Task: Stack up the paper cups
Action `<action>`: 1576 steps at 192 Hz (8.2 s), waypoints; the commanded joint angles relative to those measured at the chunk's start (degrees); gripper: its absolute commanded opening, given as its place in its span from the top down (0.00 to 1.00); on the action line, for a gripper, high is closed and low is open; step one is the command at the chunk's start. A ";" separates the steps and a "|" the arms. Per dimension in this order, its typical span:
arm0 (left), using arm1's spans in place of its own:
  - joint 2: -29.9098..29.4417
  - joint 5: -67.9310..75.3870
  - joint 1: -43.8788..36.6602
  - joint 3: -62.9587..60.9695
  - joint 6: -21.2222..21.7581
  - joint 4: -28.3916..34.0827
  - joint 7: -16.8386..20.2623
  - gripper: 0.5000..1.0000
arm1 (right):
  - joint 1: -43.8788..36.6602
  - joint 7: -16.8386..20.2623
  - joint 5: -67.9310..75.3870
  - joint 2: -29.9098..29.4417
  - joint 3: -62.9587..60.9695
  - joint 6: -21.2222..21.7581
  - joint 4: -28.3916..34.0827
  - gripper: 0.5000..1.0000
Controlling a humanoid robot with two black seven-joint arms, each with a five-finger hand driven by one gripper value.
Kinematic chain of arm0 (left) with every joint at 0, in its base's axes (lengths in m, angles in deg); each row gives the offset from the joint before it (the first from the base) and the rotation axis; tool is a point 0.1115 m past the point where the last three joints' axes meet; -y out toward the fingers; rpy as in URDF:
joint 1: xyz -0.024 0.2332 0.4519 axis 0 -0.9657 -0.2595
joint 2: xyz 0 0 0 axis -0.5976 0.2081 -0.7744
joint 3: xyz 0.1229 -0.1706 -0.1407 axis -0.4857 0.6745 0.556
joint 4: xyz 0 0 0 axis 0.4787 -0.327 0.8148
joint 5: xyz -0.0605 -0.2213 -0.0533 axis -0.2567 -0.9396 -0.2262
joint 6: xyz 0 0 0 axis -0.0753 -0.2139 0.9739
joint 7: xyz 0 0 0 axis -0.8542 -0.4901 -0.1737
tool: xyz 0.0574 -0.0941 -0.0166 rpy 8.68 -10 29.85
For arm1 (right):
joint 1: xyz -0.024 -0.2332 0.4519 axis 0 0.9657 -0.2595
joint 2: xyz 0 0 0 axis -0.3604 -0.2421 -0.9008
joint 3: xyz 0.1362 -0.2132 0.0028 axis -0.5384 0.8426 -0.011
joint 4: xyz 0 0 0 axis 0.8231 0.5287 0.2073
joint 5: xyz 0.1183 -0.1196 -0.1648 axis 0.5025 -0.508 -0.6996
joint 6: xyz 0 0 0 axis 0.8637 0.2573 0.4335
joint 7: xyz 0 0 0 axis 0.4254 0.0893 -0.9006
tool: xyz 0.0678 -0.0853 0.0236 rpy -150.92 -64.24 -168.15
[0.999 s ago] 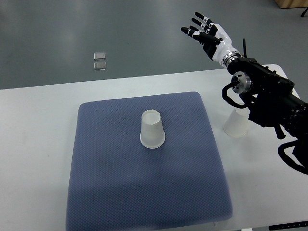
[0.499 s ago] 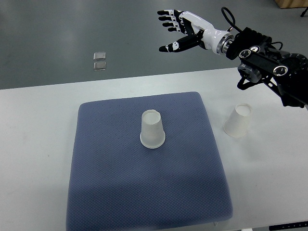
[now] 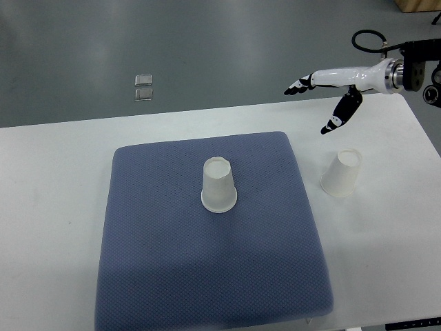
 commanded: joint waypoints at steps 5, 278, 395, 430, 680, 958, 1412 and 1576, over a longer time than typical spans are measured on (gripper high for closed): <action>0.00 0.03 0.00 0.00 0.00 0.00 0.00 0.00 | -0.05 -0.41 -7.48 2.01 2.04 0.34 0.01 0.15; 0.00 -0.06 0.00 0.00 0.00 0.00 0.00 0.00 | 10.23 0.21 -12.14 -1.76 9.78 -11.70 -3.85 0.26; 0.00 -0.05 0.00 0.00 0.00 0.00 0.00 0.00 | 11.11 0.03 -12.76 -3.96 9.78 -11.70 -6.58 0.91; 0.00 -0.06 0.00 0.00 0.00 0.00 0.00 0.00 | 10.84 -0.23 -12.50 -4.14 9.78 -11.70 -6.58 0.91; 0.00 -0.06 0.00 0.00 0.00 0.00 0.00 0.00 | -19.30 -8.14 -10.74 -13.37 -2.17 12.73 5.99 0.91; 0.00 -0.05 0.00 0.00 0.00 0.00 0.00 0.00 | -10.25 -5.86 -12.85 -23.56 -1.56 9.13 -2.45 0.73; 0.00 0.03 0.00 0.00 0.00 0.00 0.00 0.00 | 22.97 8.38 77.33 -28.75 -36.72 -11.35 -28.64 0.17; 0.00 -0.06 0.00 0.00 0.00 0.00 0.00 0.00 | 28.16 4.08 77.33 -32.53 -37.59 -11.44 -28.99 0.17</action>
